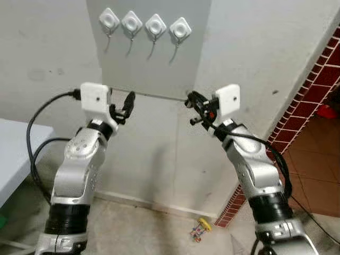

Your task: Hang keys on a hook

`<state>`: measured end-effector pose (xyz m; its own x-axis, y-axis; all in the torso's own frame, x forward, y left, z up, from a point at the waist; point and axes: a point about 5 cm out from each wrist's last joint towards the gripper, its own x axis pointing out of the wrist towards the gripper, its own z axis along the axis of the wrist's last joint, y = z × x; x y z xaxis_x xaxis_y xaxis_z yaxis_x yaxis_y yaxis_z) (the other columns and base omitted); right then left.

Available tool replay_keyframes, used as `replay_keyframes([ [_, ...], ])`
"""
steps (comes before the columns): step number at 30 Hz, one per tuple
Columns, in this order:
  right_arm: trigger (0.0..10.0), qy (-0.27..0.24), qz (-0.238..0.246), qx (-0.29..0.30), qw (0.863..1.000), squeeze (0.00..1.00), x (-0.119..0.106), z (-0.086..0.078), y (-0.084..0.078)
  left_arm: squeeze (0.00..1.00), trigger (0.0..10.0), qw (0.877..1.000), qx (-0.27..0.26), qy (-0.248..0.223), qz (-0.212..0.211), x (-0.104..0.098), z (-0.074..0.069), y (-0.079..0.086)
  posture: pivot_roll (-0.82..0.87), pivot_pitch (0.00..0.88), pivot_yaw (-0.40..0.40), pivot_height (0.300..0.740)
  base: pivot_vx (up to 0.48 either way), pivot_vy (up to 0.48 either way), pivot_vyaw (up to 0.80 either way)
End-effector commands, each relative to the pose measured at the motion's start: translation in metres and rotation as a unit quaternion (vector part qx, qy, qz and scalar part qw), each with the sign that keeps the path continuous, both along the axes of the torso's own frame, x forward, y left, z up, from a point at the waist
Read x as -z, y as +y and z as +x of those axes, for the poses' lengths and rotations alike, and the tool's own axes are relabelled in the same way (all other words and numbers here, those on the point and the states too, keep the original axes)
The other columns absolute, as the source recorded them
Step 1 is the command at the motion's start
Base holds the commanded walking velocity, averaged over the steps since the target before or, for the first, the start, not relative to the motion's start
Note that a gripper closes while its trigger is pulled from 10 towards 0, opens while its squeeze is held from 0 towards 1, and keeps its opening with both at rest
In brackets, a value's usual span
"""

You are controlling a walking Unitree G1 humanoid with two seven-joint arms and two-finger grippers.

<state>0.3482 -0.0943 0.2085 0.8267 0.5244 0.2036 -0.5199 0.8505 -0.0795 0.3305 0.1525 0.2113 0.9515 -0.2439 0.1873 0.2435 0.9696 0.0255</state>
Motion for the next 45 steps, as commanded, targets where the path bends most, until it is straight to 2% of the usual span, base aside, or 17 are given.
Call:
replay_keyframes([
  [1, 10.0, 0.004, 0.005, -0.001, 1.0, 0.0, 0.001, 0.001, -0.001, 0.0, 10.0, 1.0, 0.003, 0.006, 0.009, 0.003, 0.001, 0.001, -0.09, 0.0, -0.059, 0.732, 0.0, 0.0, 0.0],
  [7, 10.0, 0.004, 0.006, -0.003, 1.0, 0.0, 0.001, 0.003, -0.001, 0.0, 10.0, 1.0, 0.006, 0.004, 0.01, 0.003, 0.002, 0.001, -0.09, 0.0, -0.059, 0.732, 0.0, 0.0, 0.0],
  [8, 10.0, 0.004, 0.014, -0.011, 1.0, 0.0, -0.012, 0.02, 0.013, 0.0, 10.0, 0.998, 0.055, -0.016, 0.032, -0.007, 0.0, -0.015, -0.08, 0.0, -0.069, 0.732, 0.0, 0.0, 0.0],
  [9, 10.0, 0.007, 0.022, -0.012, 1.0, 0.0, -0.017, 0.026, 0.018, 0.0, 10.0, 0.996, 0.072, -0.024, 0.039, -0.01, -0.001, -0.02, -0.08, 0.0, -0.069, 0.732, 0.0, 0.0, 0.0],
  [12, 10.0, 0.01, 0.029, -0.013, 0.999, 0.0, -0.022, 0.033, 0.024, 0.0, 10.0, 0.995, 0.089, -0.027, 0.044, -0.012, -0.004, -0.026, -0.08, 0.0, -0.07, 0.732, 0.0, 0.0, 0.0],
  [16, 10.0, -0.012, 0.023, -0.024, 0.999, 0.0, -0.029, 0.035, 0.028, 0.0, 10.0, 0.993, 0.099, -0.03, 0.051, -0.011, -0.007, -0.03, -0.07, 0.0, -0.072, 0.732, 0.0, 0.0, 0.0],
  [28, 10.0, -0.017, 0.079, -0.022, 0.996, 0.0, -0.053, 0.05, 0.035, 0.0, 10.0, 0.993, 0.103, -0.04, 0.043, -0.018, -0.009, -0.03, -0.07, 0.0, -0.075, 0.732, 0.0, 0.0, 0.0],
  [45, 10.0, -0.018, 0.116, -0.026, 0.993, 0.0, -0.066, 0.057, 0.039, 0.0, 10.0, 0.994, 0.097, -0.039, 0.035, -0.02, -0.011, -0.027, -0.07, 0.003, -0.078, 0.732, 0.0, 0.0, 0.0],
])
